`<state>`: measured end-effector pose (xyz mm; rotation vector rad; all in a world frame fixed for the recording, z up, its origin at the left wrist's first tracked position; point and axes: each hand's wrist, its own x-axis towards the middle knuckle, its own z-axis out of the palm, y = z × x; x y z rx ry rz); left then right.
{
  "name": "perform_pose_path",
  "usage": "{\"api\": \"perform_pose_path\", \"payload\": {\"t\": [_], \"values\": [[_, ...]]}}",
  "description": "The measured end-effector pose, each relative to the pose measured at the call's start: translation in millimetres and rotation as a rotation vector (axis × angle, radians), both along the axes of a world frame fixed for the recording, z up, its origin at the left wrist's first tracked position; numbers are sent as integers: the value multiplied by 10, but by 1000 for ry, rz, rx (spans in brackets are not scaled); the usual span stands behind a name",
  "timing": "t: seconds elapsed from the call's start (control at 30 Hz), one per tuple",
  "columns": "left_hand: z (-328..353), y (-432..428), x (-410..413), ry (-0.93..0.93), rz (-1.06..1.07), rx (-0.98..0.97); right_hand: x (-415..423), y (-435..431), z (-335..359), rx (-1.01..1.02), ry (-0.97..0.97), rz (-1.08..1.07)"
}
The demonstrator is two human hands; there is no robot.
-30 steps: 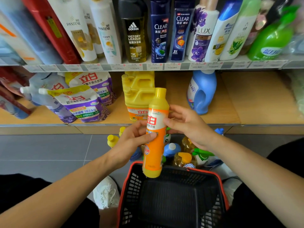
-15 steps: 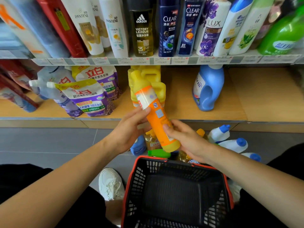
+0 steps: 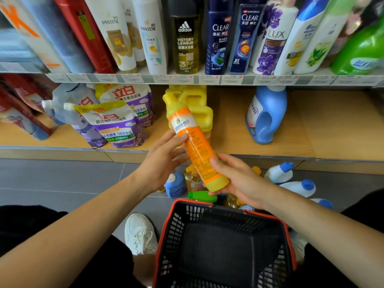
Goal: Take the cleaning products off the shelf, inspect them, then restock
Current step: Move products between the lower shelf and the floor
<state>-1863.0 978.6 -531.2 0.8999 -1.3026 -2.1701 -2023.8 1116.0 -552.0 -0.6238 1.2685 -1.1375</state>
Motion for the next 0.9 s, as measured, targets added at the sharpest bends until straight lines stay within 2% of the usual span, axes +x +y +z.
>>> {"api": "perform_pose_path", "payload": {"t": [0.13, 0.17, 0.23, 0.3, 0.33, 0.4, 0.53, 0.6, 0.7, 0.77, 0.9], "values": [[-6, 52, -16, -50, -38, -59, 28, 19, -30, -32, 317, 10], [-10, 59, -18, -44, -37, -65, 33, 22, -34, -30, 327, 44], [-6, 57, -14, -9, -28, -37, 39, 21, -18, -12, 225, 103], [13, 38, -21, 33, 7, 59, 23, 10, -2, -17, 117, 138], [17, 23, -25, 50, 30, 102, 8, 5, 6, -30, 123, 151], [21, 4, -27, 54, 54, 110, 2, 5, 21, -45, 219, 169], [40, 2, -28, -35, 20, -71, 24, 28, 10, -60, 430, 139], [30, -2, -21, -33, 28, -91, 30, 27, -8, -56, 410, 142], [29, -17, -7, -19, 39, -77, 42, 10, -23, -48, 278, 129], [35, -31, -3, -4, 58, -61, 33, 1, -27, -54, 291, 87], [49, -63, -20, -2, 115, -68, 0, 12, 2, -82, 574, -7]]}}
